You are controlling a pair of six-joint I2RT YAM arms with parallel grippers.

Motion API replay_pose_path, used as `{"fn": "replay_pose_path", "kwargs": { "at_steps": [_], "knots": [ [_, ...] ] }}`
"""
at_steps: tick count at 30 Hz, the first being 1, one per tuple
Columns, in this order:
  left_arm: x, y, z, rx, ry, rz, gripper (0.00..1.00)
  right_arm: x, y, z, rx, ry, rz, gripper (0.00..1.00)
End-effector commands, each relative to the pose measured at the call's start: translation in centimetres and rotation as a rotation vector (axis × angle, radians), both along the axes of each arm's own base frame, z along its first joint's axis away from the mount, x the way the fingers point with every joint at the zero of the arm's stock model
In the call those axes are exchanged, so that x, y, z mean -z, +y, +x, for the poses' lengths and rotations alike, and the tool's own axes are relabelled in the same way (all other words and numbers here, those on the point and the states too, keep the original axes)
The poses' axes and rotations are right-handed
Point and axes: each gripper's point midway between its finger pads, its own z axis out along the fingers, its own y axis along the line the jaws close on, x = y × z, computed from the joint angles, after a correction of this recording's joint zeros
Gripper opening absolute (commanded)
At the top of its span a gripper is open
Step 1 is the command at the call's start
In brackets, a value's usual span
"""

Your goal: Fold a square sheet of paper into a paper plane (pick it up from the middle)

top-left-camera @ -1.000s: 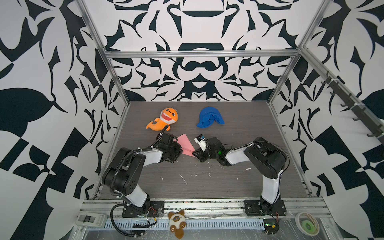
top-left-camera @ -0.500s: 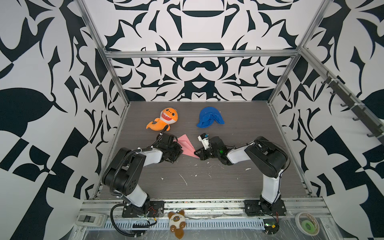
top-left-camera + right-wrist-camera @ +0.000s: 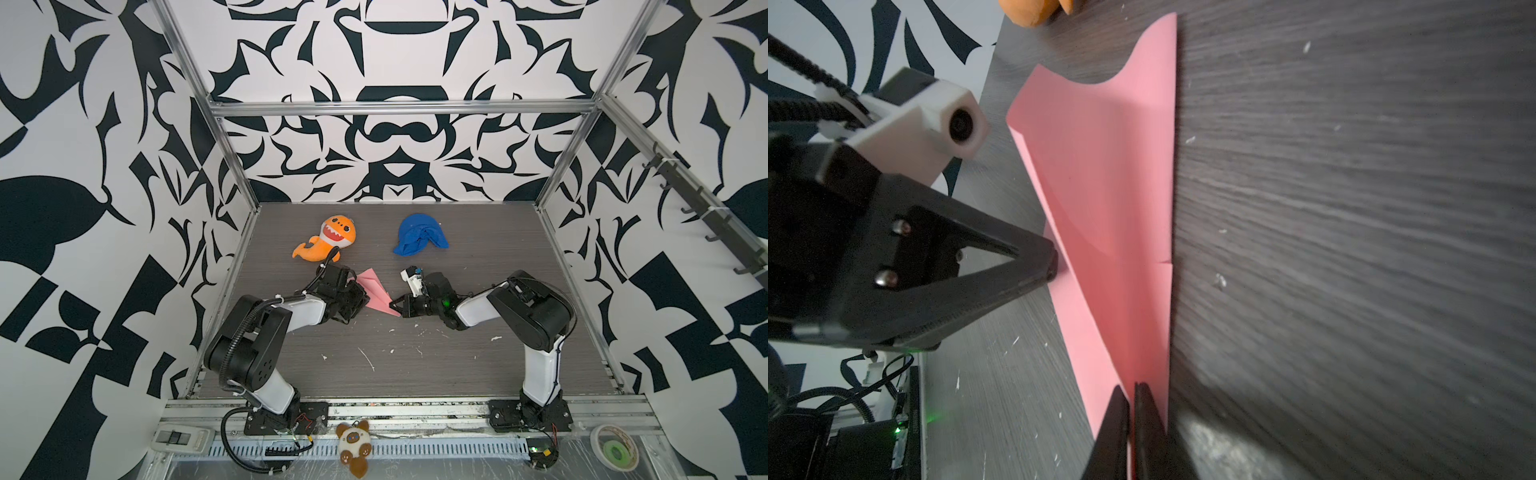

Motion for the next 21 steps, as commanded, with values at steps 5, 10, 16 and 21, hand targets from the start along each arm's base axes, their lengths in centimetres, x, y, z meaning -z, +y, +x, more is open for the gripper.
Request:
{"fn": "replay_pose_path", "kwargs": {
  "at_steps": [5,10,16,21],
  "knots": [
    [-1.6,-1.9,1.7,0.048,-0.065,-0.065,0.12,1.4,-0.3,-0.4,-0.023,0.02,-0.032,0.11],
    [0.2,-1.4,1.2,0.037,0.005,-0.021,0.06,0.9,-0.3,-0.4,-0.083,-0.048,-0.088,0.14],
    [1.3,-0.7,0.4,0.02,0.034,0.01,0.04,-0.5,-0.3,0.1,-0.153,-0.194,-0.152,0.21],
    [2.5,-0.5,-0.3,0.008,0.079,0.027,0.02,-0.8,0.1,0.1,-0.221,-0.332,-0.272,0.24]
  ]
}}
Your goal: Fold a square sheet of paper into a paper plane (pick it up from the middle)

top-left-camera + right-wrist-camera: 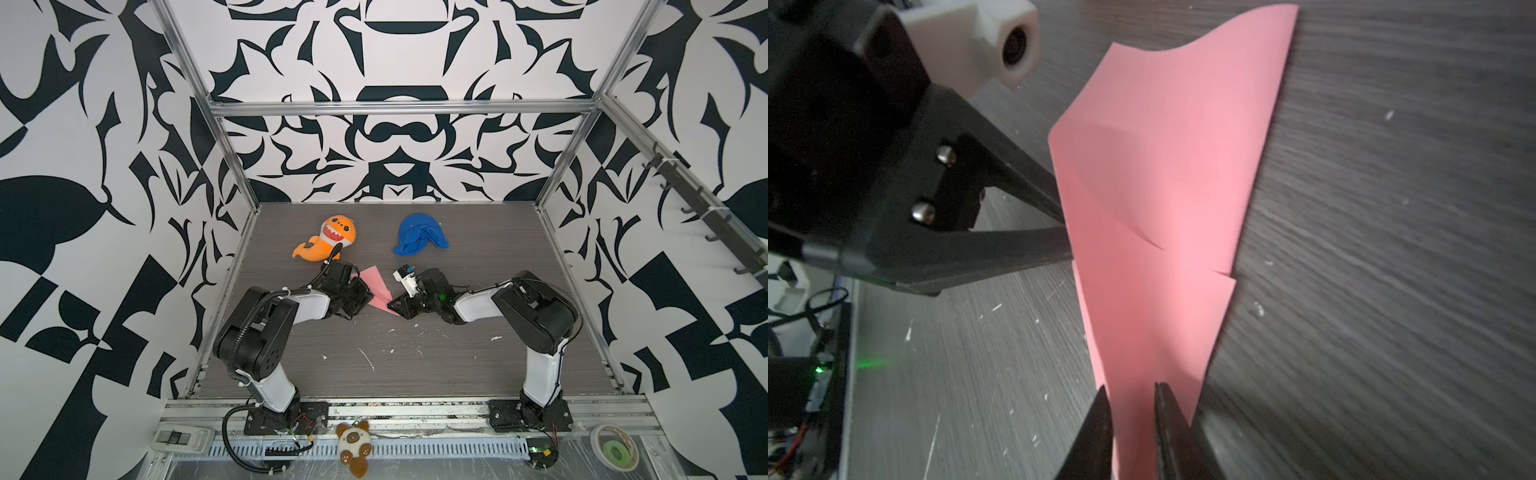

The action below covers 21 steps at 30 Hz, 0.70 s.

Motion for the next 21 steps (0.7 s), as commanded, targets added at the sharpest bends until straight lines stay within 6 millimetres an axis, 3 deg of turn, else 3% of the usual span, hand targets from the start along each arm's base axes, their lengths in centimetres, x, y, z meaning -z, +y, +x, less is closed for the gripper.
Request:
{"fn": "replay_pose_path", "kwargs": {
  "at_steps": [1,14,21],
  "knots": [
    [2.0,0.6,-1.2,-0.019,0.072,0.039,0.02,-0.4,-0.4,0.3,-0.041,-0.149,-0.134,0.24],
    [3.4,1.2,-2.2,-0.053,0.145,0.087,0.0,-1.7,0.2,0.4,-0.006,-0.442,-0.345,0.27],
    [3.5,1.2,-2.2,-0.061,0.149,0.087,0.0,-1.6,0.9,1.3,0.031,-0.5,-0.399,0.27]
  ]
}}
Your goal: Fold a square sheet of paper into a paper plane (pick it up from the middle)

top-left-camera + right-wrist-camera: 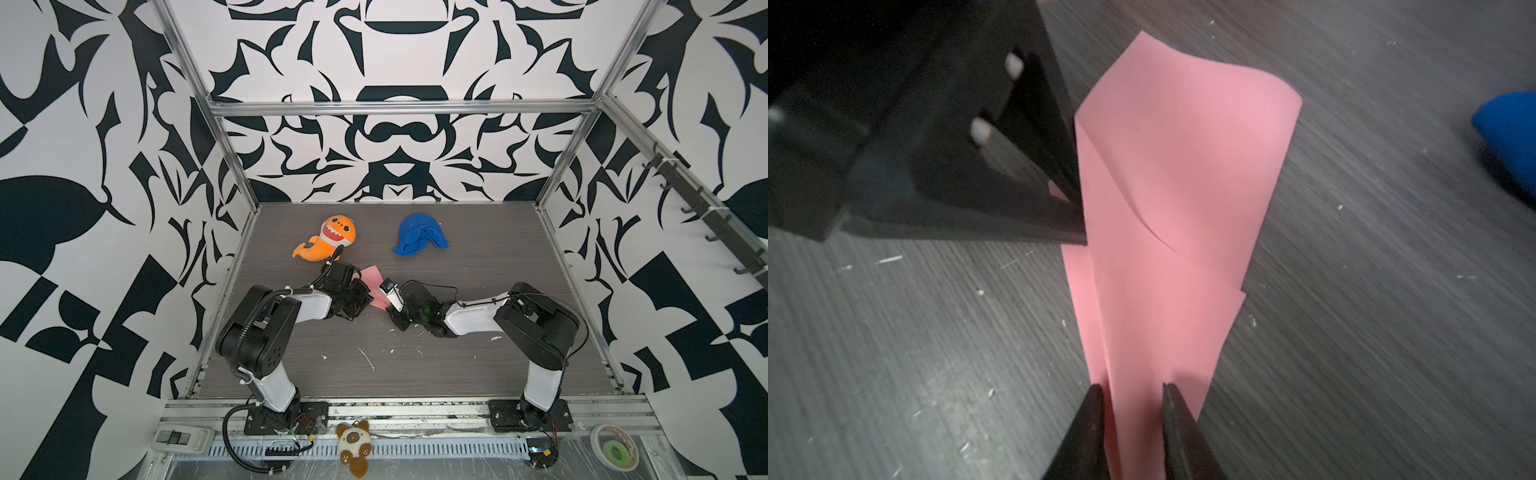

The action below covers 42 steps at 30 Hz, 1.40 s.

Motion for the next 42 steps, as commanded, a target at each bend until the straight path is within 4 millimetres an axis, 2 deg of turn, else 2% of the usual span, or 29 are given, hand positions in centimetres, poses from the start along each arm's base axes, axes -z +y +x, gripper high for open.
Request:
{"fn": "replay_pose_path", "kwargs": {
  "at_steps": [1,11,16,22,28,42],
  "knots": [
    [2.6,1.2,-1.9,-0.026,0.11,0.073,0.0,-1.6,0.5,1.7,0.037,-0.086,-0.013,0.27],
    [2.7,1.2,-2.1,-0.03,0.115,0.074,0.0,-1.6,1.7,2.2,0.035,-0.085,0.006,0.23],
    [2.7,1.3,-2.2,-0.033,0.116,0.076,0.0,-1.6,1.9,1.4,0.018,-0.047,0.038,0.17],
    [2.9,1.4,-2.2,-0.038,0.119,0.079,0.0,-0.9,2.2,0.6,0.029,0.065,0.109,0.15],
    [2.9,1.4,-2.3,-0.039,0.119,0.078,0.0,-0.5,1.8,0.4,0.073,0.157,0.169,0.15],
    [3.0,1.5,-2.4,-0.04,0.122,0.078,0.0,-1.9,1.6,1.8,0.153,0.213,0.205,0.23]
  ]
}}
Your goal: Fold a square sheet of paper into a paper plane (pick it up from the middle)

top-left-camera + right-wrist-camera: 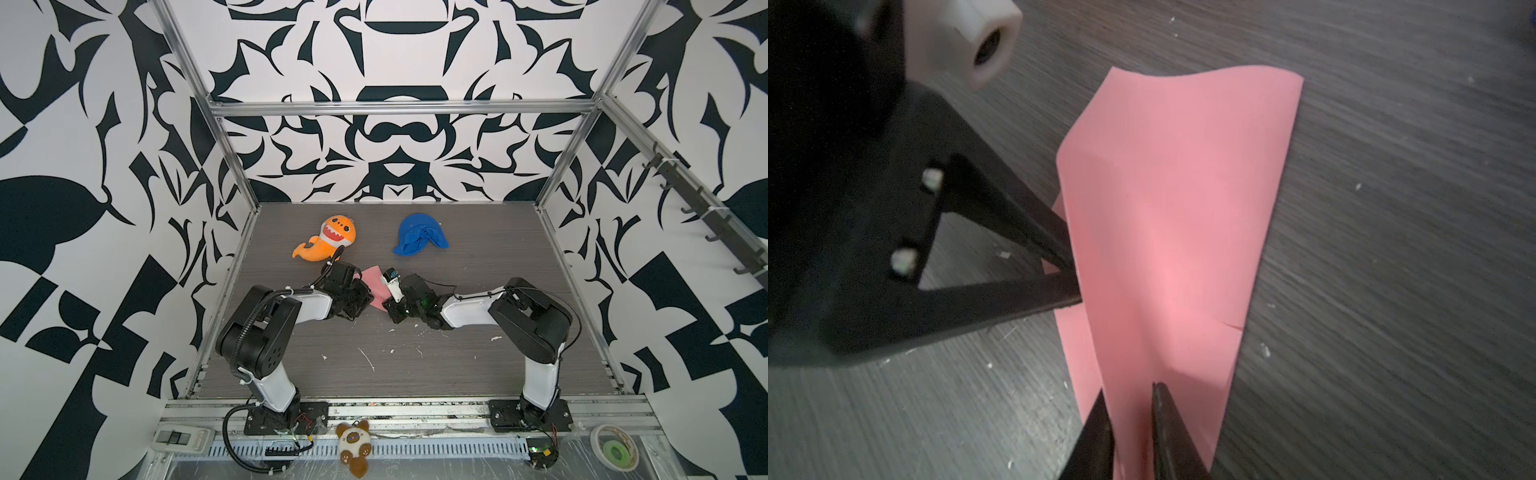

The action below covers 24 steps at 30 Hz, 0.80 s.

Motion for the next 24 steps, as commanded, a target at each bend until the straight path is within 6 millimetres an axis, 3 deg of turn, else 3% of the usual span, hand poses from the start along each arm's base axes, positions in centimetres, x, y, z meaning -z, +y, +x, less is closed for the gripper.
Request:
{"fn": "replay_pose_path", "kwargs": {
  "at_steps": [1,13,24],
  "knots": [
    [3.0,1.5,-2.5,-0.025,0.121,0.077,0.0,-1.9,0.4,0.8,0.026,-0.006,0.024,0.23],
    [3.0,1.5,-2.5,-0.029,0.121,0.077,0.0,-1.9,0.4,0.6,0.054,0.051,0.059,0.15],
    [2.6,1.6,-2.6,-0.028,0.113,0.07,0.0,-0.2,-1.0,1.5,0.127,0.253,0.262,0.11]
  ]
}}
